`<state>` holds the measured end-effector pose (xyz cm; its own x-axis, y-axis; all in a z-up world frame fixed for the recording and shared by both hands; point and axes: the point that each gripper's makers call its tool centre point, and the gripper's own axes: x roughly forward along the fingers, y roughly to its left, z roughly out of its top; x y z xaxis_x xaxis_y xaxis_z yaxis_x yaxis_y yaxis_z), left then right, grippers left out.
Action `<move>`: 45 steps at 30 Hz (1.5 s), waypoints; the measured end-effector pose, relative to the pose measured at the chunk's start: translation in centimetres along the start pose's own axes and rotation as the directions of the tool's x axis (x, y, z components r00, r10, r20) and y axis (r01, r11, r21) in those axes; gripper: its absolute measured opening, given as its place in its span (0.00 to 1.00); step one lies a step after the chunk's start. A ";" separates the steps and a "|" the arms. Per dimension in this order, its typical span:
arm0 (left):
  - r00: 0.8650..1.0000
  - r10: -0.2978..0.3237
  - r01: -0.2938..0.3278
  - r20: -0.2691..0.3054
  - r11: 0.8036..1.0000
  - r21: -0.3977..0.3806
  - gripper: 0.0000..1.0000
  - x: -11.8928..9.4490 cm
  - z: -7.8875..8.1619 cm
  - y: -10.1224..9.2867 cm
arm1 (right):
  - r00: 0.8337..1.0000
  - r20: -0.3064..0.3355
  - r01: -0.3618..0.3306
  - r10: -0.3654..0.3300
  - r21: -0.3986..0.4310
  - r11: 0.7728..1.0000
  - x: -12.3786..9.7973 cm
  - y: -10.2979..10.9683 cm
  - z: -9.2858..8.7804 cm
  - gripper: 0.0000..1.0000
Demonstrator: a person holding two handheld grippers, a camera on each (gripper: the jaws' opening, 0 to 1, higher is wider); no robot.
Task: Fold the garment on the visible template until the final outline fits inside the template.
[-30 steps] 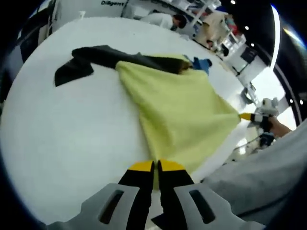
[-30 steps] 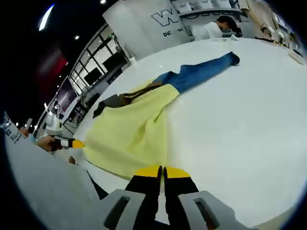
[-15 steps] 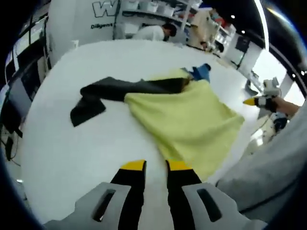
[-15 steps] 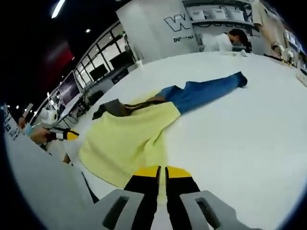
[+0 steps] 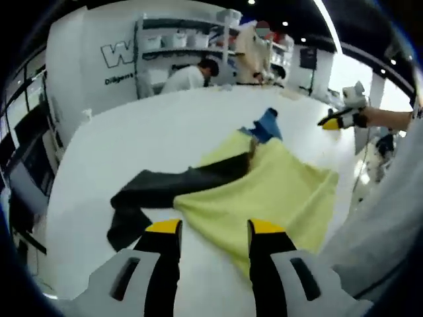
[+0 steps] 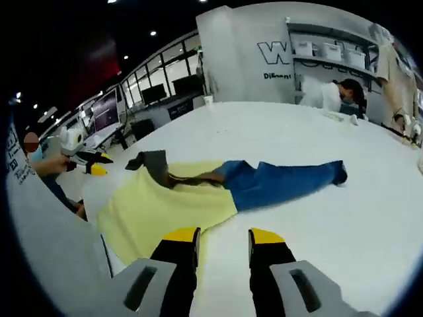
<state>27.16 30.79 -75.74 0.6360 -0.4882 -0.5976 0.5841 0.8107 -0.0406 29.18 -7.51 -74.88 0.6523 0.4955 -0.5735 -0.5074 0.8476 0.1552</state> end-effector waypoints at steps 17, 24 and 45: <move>0.998 -0.051 0.047 0.037 0.993 0.106 0.34 3.3 4.8 1.0 | 0.999 0.006 -0.046 0.047 -0.136 0.990 2.3 -1.9 6.3 0.26; 0.997 -0.079 0.074 0.022 0.983 0.169 0.37 4.5 6.1 2.2 | 0.999 -0.006 -0.053 0.054 -0.221 0.974 3.5 -3.4 9.4 0.25; 0.920 -0.344 0.391 -0.187 0.837 0.383 0.27 12.3 7.1 -0.7 | 0.973 -0.166 -0.207 0.157 -0.347 0.915 12.4 -3.8 10.9 0.21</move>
<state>38.16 21.95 -77.36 0.2901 -0.6672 -0.6861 0.9306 0.3640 0.0395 45.31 -2.49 -73.82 0.4617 0.5839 -0.6677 -0.7944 0.6071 -0.0183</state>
